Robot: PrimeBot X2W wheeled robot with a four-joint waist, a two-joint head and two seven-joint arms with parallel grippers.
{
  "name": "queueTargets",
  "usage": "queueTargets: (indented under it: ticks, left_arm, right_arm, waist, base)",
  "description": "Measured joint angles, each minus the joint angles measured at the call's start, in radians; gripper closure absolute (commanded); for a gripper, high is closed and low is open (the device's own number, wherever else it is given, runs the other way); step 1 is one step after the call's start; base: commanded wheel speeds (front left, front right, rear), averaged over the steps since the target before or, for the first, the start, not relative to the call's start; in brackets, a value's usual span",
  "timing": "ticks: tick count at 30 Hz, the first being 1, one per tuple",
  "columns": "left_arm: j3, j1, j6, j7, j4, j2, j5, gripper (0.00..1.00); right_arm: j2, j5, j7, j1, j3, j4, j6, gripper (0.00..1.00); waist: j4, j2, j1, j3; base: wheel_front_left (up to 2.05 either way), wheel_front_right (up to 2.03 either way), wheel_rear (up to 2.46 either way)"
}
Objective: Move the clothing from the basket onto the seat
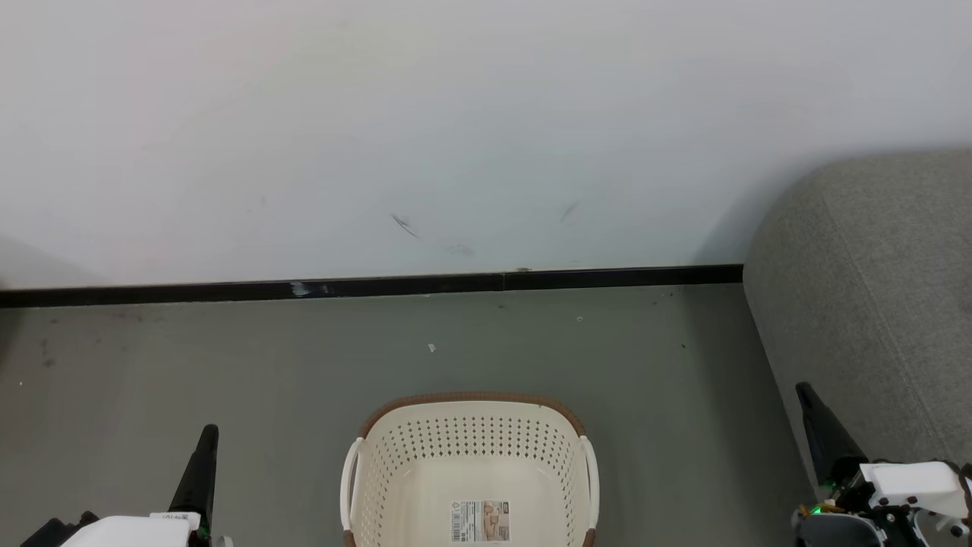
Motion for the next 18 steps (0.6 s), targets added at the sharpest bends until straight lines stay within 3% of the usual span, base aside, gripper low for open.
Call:
queueTargets:
  ticks: [5, 18]
  left_arm:
    - [0.015, -0.011, -0.015, 0.010, 0.011, -0.010, -0.044, 1.00]
    - [0.017, -0.017, -0.016, 0.014, 0.015, -0.012, -0.046, 1.00]
  right_arm:
    - [-0.002, 0.067, 0.017, -0.011, -0.011, 0.000, 0.000, 1.00]
    - [-0.003, 0.071, 0.017, -0.011, -0.012, 0.001, 0.000, 1.00]
  waist:
    - [-0.001, 0.0000, -0.0001, 0.003]
    - [-0.001, 0.0000, -0.0002, 0.003]
  base:
    - [0.00, 0.00, 0.00]
    - [0.00, 0.00, 0.00]
